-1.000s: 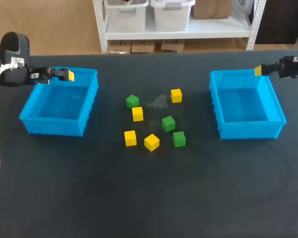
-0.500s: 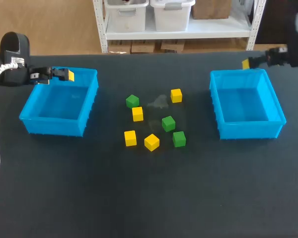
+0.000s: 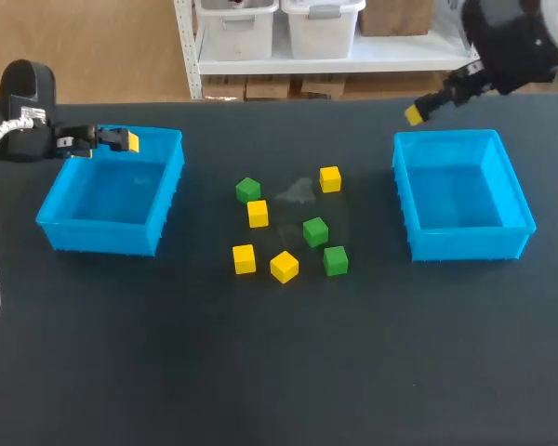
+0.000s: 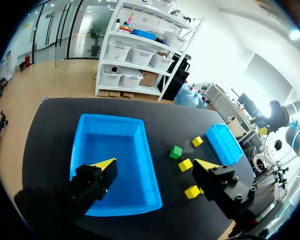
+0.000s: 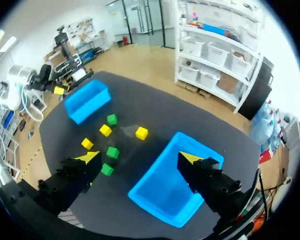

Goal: Put the green cubes in the right bin and the yellow cubes in the left bin.

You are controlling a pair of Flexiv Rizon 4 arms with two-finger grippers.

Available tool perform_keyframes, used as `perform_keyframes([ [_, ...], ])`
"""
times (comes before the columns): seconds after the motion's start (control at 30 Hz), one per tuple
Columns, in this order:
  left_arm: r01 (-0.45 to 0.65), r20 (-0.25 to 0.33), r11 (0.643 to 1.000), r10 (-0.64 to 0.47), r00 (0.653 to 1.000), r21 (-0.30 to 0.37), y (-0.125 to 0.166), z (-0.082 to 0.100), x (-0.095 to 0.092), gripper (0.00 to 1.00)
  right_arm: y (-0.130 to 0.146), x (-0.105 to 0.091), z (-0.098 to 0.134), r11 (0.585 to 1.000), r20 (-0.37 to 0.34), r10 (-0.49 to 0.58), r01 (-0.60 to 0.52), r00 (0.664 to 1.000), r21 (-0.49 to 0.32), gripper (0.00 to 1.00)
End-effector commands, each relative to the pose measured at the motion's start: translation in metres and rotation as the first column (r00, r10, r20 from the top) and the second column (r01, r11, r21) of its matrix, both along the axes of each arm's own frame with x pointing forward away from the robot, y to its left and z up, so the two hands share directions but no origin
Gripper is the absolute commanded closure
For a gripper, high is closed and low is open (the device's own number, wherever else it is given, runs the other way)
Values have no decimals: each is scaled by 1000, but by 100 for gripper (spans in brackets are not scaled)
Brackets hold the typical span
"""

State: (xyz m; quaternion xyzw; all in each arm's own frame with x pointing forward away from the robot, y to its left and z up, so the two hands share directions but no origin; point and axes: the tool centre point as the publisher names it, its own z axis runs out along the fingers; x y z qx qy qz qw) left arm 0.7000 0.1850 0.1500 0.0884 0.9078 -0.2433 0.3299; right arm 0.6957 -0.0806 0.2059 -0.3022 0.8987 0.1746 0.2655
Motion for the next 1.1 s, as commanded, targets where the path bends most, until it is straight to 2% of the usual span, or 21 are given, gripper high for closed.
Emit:
perform_keyframes([
  [0.03, 0, 0, 1000, 0, 1000, 0, 0, 0, 0, 0, 13, 1, 1, 998, -42, 50, -51, 998, -27, 0],
  [0.5, 0, 0, 1000, 0, 1000, 0, 0, 0, 0, 0, 55, -15, -14, 975, -103, 151, -165, 983, -150, 0],
  [0.83, 0, 0, 1000, 0, 1000, 0, 0, 0, 0, 0, 72, -20, -41, 945, -138, 177, -207, 975, -255, 0],
  [1.1, 0, 0, 1000, 0, 1000, 0, 0, 0, 0, 0, 88, -26, -60, 922, -162, 204, -245, 966, -301, 0],
])
